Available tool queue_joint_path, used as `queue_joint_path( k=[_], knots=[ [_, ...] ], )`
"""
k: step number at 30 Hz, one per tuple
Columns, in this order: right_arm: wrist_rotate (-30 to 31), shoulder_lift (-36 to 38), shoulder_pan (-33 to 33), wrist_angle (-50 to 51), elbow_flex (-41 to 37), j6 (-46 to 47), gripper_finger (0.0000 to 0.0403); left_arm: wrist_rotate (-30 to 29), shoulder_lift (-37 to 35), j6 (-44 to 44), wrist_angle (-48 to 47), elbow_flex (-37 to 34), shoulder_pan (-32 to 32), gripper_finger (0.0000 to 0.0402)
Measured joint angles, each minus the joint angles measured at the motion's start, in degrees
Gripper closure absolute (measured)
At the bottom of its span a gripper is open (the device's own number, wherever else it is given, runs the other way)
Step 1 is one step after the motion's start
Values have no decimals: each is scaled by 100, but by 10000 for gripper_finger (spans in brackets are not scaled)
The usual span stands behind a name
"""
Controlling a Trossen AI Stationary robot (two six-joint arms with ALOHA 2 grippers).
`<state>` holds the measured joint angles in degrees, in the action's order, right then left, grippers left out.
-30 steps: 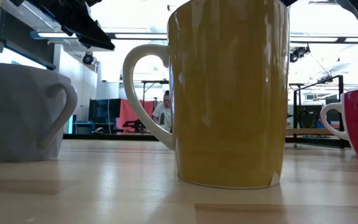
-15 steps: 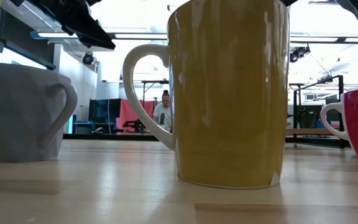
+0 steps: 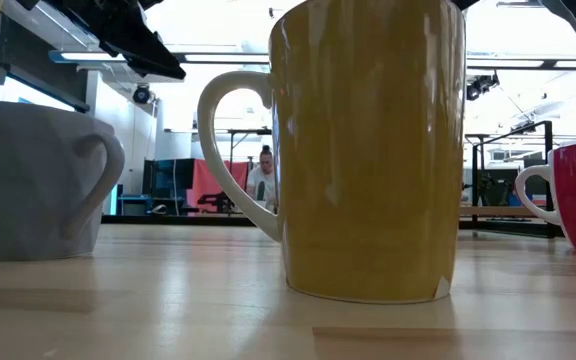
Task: Place coffee mugs
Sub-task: Put the left blue patterned mug on the shelf
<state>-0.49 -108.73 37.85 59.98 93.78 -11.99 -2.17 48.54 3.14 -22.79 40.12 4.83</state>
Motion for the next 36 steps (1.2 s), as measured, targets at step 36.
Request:
queue_joint_path(
  k=[36],
  knots=[
    [446,0,-162,-429,7,-158,403,0,0,55,-2,0,1,259]
  ],
)
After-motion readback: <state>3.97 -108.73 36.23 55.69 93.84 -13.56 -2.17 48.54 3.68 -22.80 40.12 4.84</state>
